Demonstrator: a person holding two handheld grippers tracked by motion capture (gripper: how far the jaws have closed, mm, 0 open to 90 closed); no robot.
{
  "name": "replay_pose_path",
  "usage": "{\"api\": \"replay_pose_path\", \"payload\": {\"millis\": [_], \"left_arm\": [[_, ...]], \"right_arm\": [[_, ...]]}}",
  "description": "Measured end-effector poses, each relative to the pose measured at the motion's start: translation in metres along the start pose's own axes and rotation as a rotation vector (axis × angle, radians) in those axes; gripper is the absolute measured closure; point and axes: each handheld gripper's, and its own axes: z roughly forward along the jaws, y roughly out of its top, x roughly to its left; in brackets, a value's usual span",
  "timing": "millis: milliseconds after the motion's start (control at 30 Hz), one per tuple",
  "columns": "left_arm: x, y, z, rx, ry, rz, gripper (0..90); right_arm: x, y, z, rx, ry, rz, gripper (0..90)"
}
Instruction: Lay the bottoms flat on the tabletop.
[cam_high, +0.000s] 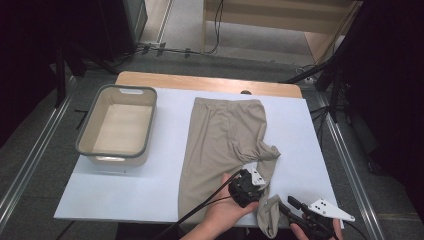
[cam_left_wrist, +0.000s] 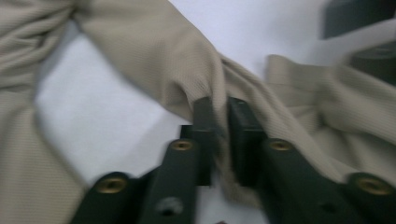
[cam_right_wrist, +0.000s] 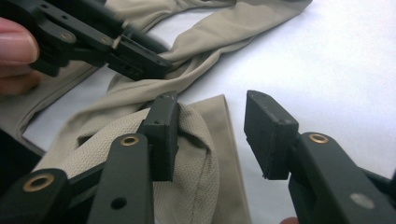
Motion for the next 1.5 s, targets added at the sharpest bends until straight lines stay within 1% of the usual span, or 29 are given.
{"api": "replay_pose_path", "payload": {"millis": [67, 167, 233, 267, 300, 333, 367, 433, 467, 500, 533, 567, 633, 667, 700, 733, 767, 800, 867, 933, 967, 1000, 1067, 1133, 1200, 1267, 1333, 1400, 1500], "left_arm": [[-0.003, -0.002, -0.003, 0.000, -0.047, -0.001, 85.6], [-0.011, -0.008, -0.007, 0.000, -0.143, 0.019, 85.9], [-0.016, -0.012, -0.009, 0.006, -0.180, 0.038, 85.5], [-0.018, -0.013, -0.009, 0.006, -0.199, 0.037, 84.4], [-0.019, -0.014, -0.009, 0.003, -0.196, 0.032, 81.6], [-0.018, -0.014, -0.010, -0.002, -0.175, 0.030, 74.7], [-0.016, -0.013, -0.011, -0.018, -0.155, 0.020, 67.0], [-0.012, -0.008, -0.013, -0.058, -0.107, -0.012, 55.0], [-0.011, -0.004, -0.012, -0.084, -0.093, -0.019, 49.5], [-0.011, 0.000, -0.011, -0.101, -0.073, -0.022, 46.4], [-0.011, 0.004, -0.008, -0.095, -0.051, -0.004, 45.3], [-0.011, 0.007, -0.004, -0.087, -0.039, 0.001, 43.9], [-0.012, 0.011, 0.004, -0.038, -0.033, 0.030, 44.2], [-0.013, 0.011, 0.008, -0.013, -0.019, 0.046, 48.9], [-0.012, 0.010, 0.009, 0.002, -0.011, 0.060, 60.7], [-0.011, 0.008, 0.009, 0.006, -0.024, 0.054, 72.1], [-0.009, 0.006, 0.007, 0.002, -0.031, 0.041, 80.3], [-0.006, 0.004, 0.003, -0.007, -0.035, 0.030, 83.9], [-0.002, -0.003, -0.004, -0.027, -0.062, 0.007, 85.1], [0.001, -0.010, -0.011, -0.033, -0.094, -0.017, 85.2], [0.002, -0.013, -0.013, -0.032, -0.115, -0.022, 85.2], [0.003, -0.016, -0.015, -0.030, -0.118, -0.026, 85.2], [0.002, -0.019, -0.017, -0.013, -0.130, -0.011, 85.1], [0.002, -0.020, -0.020, -0.011, -0.126, -0.003, 84.6], [0.004, -0.019, -0.021, -0.025, -0.119, -0.020, 79.5], [0.005, -0.014, -0.021, -0.044, -0.094, -0.035, 66.9], [0.004, -0.005, -0.019, -0.058, -0.072, -0.031, 56.1], [0.003, 0.006, -0.016, -0.073, -0.059, -0.017, 53.2], [0.001, 0.022, -0.006, -0.075, -0.041, -0.009, 51.3]], "right_arm": [[-0.002, 0.001, 0.001, -0.005, -0.010, 0.003, 51.8], [-0.005, 0.002, 0.003, -0.017, -0.007, 0.013, 50.7], [-0.007, 0.003, 0.003, -0.020, -0.006, 0.019, 50.1], [-0.008, 0.003, 0.004, -0.021, -0.008, 0.022, 49.7], [-0.008, 0.003, 0.004, -0.018, -0.011, 0.028, 49.7], [-0.009, 0.003, 0.005, -0.015, -0.008, 0.033, 49.6], [-0.009, 0.003, 0.006, -0.017, -0.004, 0.030, 49.7], [-0.009, 0.003, 0.007, -0.012, -0.005, 0.037, 49.7], [-0.009, 0.003, 0.007, -0.013, -0.010, 0.040, 49.7], [-0.009, 0.003, 0.007, -0.013, -0.015, 0.047, 49.7], [-0.011, 0.003, 0.007, -0.016, -0.020, 0.049, 49.7], [-0.012, 0.003, 0.007, -0.014, -0.023, 0.058, 49.7], [-0.014, 0.001, 0.007, -0.009, -0.026, 0.067, 49.8], [-0.014, 0.000, 0.007, -0.005, -0.022, 0.071, 49.8], [-0.015, -0.001, 0.008, -0.003, -0.022, 0.069, 49.9], [-0.015, -0.002, 0.008, 0.002, -0.024, 0.070, 50.0], [-0.015, -0.003, 0.008, 0.004, -0.026, 0.070, 50.0], [-0.015, -0.003, 0.008, 0.003, -0.025, 0.067, 49.9], [-0.016, -0.002, 0.008, 0.000, -0.027, 0.063, 50.0], [-0.016, -0.001, 0.009, -0.002, -0.025, 0.063, 49.9], [-0.016, 0.001, 0.010, 0.000, -0.024, 0.062, 50.0], [-0.016, 0.002, 0.012, 0.000, -0.022, 0.056, 50.0], [-0.018, 0.009, 0.015, -0.006, -0.023, 0.053, 50.0], [-0.020, 0.017, 0.019, -0.015, -0.018, 0.068, 49.9], [-0.021, 0.026, 0.025, -0.013, -0.011, 0.054, 50.8], [-0.021, 0.034, 0.032, -0.015, -0.005, 0.049, 53.4], [-0.023, 0.041, 0.037, -0.024, -0.016, 0.048, 57.2], [-0.027, 0.044, 0.036, -0.040, -0.049, 0.058, 59.7], [-0.037, 0.041, 0.027, -0.061, -0.057, 0.093, 63.6]]}}
